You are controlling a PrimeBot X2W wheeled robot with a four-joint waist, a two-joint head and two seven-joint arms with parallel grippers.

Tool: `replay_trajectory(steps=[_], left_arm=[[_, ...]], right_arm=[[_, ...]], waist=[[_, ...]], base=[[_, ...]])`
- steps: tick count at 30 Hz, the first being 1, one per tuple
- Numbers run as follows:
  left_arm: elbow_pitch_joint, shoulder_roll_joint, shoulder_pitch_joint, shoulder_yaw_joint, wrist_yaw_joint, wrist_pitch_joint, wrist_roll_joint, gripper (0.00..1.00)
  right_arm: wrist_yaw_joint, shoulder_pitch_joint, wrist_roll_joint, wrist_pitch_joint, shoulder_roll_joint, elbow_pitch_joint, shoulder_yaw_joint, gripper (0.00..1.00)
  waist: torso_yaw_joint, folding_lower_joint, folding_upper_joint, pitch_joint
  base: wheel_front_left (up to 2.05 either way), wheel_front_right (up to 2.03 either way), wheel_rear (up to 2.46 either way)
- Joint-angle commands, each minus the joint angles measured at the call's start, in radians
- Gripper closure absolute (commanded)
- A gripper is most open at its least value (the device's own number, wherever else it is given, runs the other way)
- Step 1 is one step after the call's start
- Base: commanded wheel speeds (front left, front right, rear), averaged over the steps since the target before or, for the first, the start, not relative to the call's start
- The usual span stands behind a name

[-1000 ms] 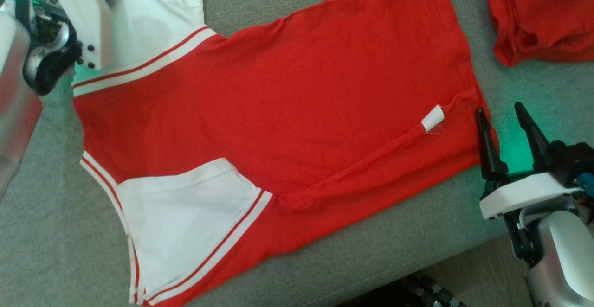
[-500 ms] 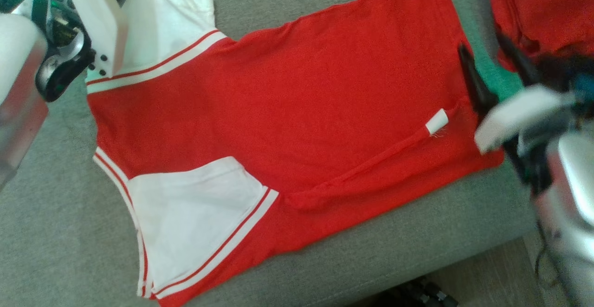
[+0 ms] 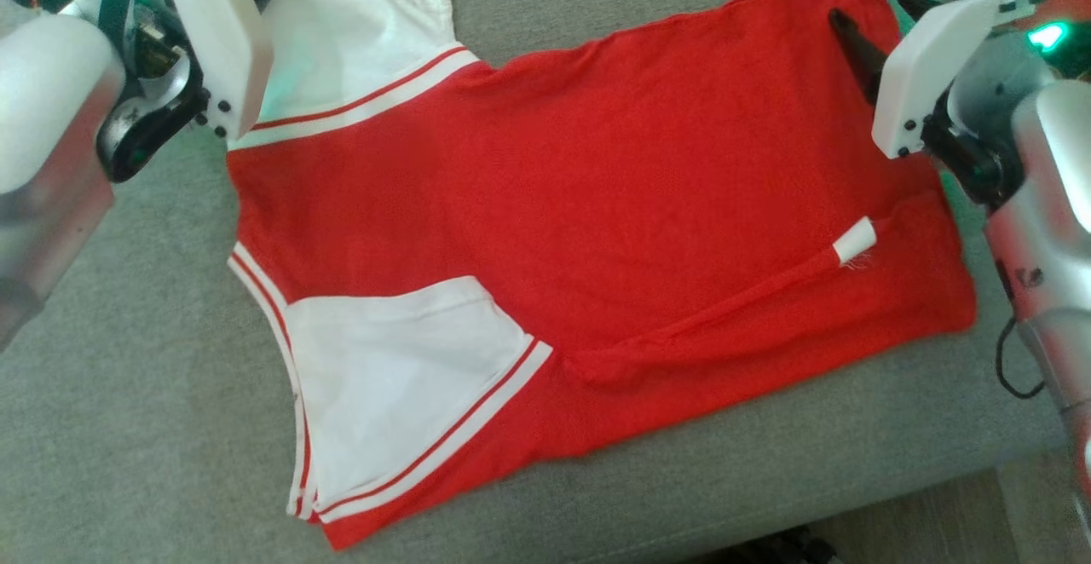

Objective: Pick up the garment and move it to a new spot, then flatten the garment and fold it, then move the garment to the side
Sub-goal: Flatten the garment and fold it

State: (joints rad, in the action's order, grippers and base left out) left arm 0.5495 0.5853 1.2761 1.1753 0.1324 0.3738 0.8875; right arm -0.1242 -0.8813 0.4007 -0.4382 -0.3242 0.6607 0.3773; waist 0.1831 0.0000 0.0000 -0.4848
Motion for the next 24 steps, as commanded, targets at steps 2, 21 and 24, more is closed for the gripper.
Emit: replay_trajectory(steps=[2,21,24], left_arm=[[-0.015,0.024,0.071,-0.013,-0.002,-0.017,0.014,1.00],[0.025,0.011,0.113,0.083,-0.002,-0.071,0.087,1.00],[0.030,0.012,0.117,0.088,-0.002,-0.078,0.090,1.00]], right_arm=[[-0.007,-0.033,0.002,0.025,0.005,0.012,0.022,0.00],[-0.007,-0.159,0.049,0.119,0.007,0.214,0.131,0.77],[-0.007,-0.174,0.043,0.134,0.004,0.236,0.137,1.00]], waist=[[-0.012,0.0000,0.0000,-0.005],[-0.045,0.0000,0.0000,-0.013],[-0.047,0.0000,0.0000,-0.015]], base=[[0.00,0.00,0.00],[0.00,0.00,0.00],[0.00,0.00,0.00]])
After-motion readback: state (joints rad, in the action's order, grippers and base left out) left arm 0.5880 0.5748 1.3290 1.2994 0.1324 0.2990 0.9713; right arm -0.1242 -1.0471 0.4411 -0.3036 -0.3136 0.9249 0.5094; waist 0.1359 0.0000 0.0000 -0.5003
